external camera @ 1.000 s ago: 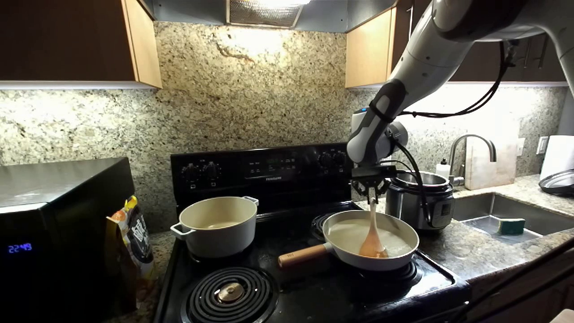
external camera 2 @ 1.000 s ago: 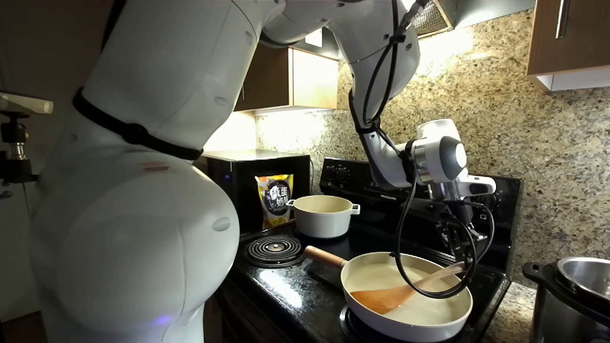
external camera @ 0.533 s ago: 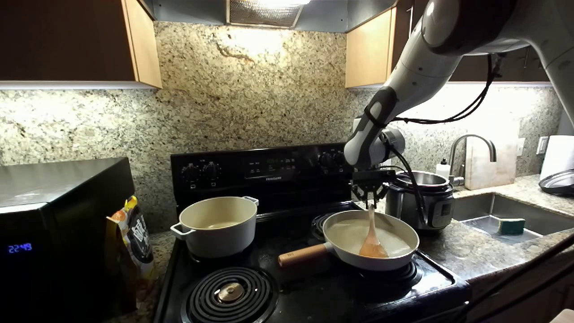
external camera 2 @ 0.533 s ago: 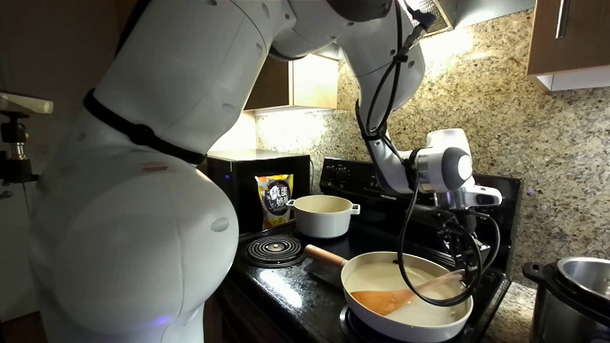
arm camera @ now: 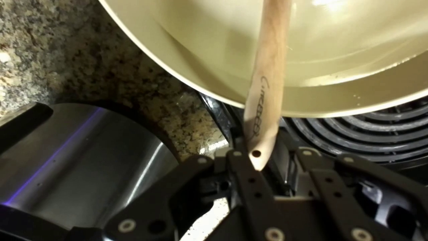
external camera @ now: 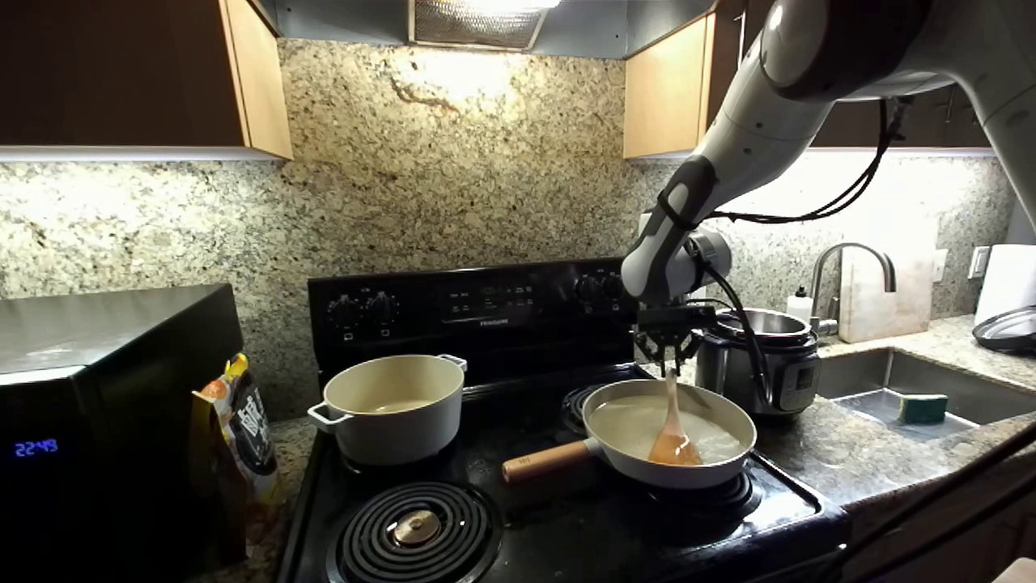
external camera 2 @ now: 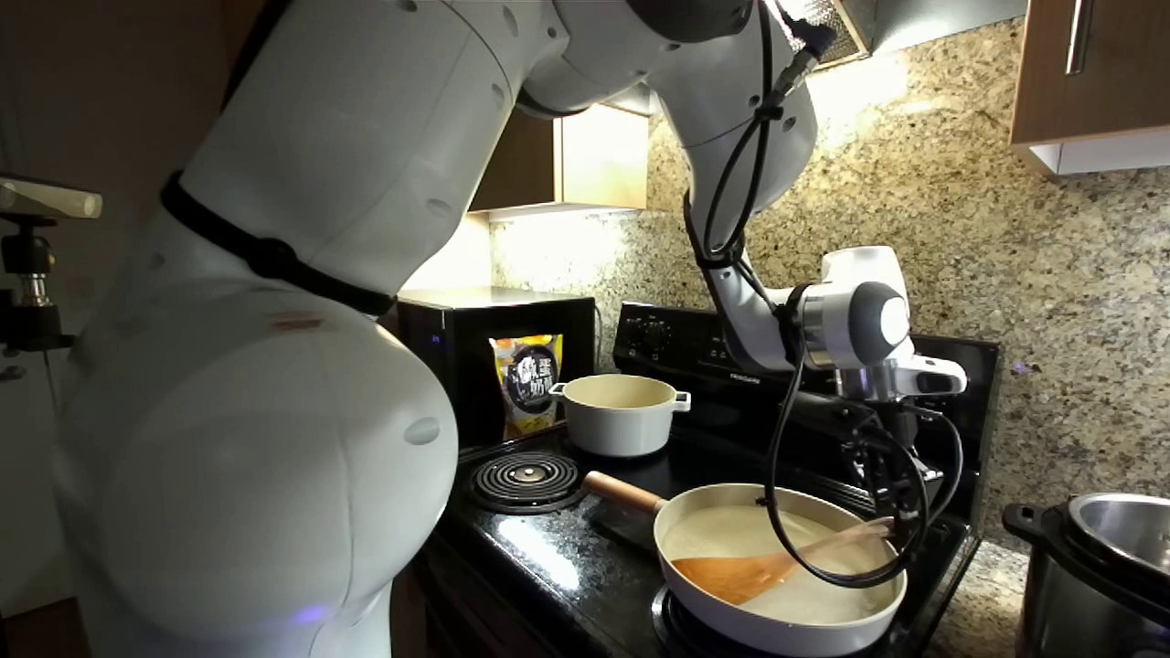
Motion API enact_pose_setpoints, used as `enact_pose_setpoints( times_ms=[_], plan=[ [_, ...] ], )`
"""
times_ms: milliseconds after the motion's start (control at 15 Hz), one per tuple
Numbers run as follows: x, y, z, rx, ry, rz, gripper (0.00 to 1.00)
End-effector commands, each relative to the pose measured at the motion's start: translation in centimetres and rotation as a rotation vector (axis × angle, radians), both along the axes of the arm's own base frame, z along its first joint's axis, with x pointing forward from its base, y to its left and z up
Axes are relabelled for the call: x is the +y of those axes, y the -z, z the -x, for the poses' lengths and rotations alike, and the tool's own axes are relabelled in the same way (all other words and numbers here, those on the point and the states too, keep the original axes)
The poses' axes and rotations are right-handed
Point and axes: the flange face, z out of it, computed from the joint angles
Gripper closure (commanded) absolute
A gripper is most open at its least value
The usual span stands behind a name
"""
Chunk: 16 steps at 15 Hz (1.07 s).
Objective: Stir the pan using the wooden spatula
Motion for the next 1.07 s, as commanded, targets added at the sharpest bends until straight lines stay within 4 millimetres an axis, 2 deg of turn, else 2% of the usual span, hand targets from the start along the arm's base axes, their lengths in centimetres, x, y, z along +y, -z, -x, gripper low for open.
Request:
enact_pose_setpoints(
  times_ms=[0, 67, 133, 600, 733, 1000],
  plan=[
    [-0.2, -0.3, 0.1, 0.011, -0.016, -0.011, 0.93],
    [-0.2, -0.3, 0.1, 0.012, -0.015, -0.012, 0.49],
    [-0.2, -0.3, 0.1, 0.012, -0.015, -0.012, 0.48],
    [-0.4, -0.7, 0.5, 0.013, -0.023, -0.002, 0.03],
    [-0.3, -1.1, 0.8, 0.014, -0.048, 0.000, 0.00],
    [-0.6, -2.4, 1.8, 0.023, -0.120, 0.010, 0.00]
  ],
)
